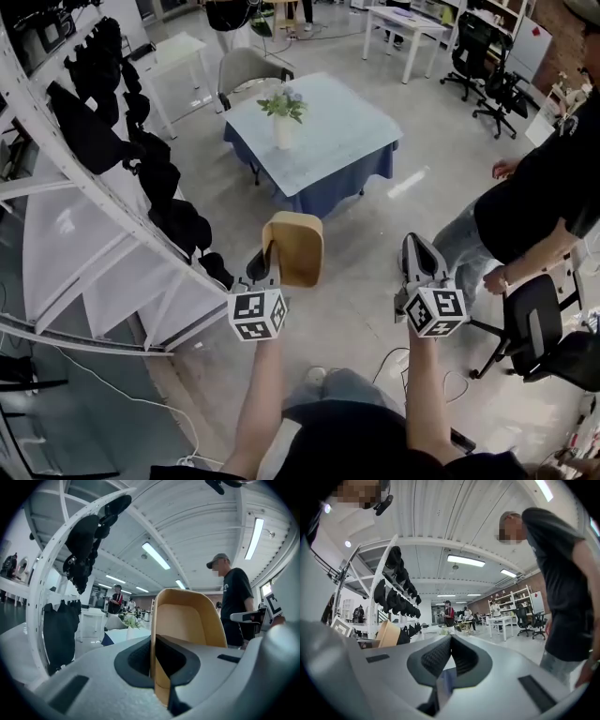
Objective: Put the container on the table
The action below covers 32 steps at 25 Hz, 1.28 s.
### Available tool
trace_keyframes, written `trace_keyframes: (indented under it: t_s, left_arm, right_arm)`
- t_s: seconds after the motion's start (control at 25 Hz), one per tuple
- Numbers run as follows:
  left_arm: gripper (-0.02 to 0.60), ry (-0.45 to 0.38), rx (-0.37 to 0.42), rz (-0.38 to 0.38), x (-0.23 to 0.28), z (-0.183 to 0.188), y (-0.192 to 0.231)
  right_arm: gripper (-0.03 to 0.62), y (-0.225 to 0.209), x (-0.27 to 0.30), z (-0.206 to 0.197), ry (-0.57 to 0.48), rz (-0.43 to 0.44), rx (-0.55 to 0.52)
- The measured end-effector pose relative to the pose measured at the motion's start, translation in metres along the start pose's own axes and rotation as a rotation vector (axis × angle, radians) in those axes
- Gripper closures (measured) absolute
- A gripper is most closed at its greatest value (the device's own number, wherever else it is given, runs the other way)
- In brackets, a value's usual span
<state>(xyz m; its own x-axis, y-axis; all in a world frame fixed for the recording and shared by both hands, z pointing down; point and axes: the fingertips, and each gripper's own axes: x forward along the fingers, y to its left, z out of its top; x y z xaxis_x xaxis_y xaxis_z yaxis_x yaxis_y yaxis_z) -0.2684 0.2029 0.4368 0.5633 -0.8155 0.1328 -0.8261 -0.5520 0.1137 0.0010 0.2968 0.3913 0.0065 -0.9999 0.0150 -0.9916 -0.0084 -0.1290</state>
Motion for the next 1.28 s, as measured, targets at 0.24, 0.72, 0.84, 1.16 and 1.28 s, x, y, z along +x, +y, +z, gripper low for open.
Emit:
trace_keyframes:
  t_s: [0.24,0.72,0.84,1.16,1.28]
  left_arm:
    - [0.572,-0.003,0.000,-0.023,0.015,0.001,0.003]
    - [0.572,-0.013,0.017,-0.021,0.073,0.006,0.006]
    - [0.571,-0.017,0.018,-0.001,0.100,0.008,0.011]
    - [0.572,-0.012,-0.007,0.069,0.219,0.001,0.016]
    - [0.572,0.009,-0.015,0.089,0.265,0.001,0.015]
  right_arm:
    - [0.595,-0.005,0.006,-0.002,-0.002,-0.025,0.007]
    - [0.595,-0.042,0.055,-0.001,-0.025,-0.021,0.019]
    - [0.595,-0.058,0.085,-0.001,-0.027,-0.006,0.013]
    - [0.595,-0.128,0.216,-0.004,-0.019,0.060,0.017]
    - [0.595,-0.152,0.267,-0.007,0.011,0.094,0.024]
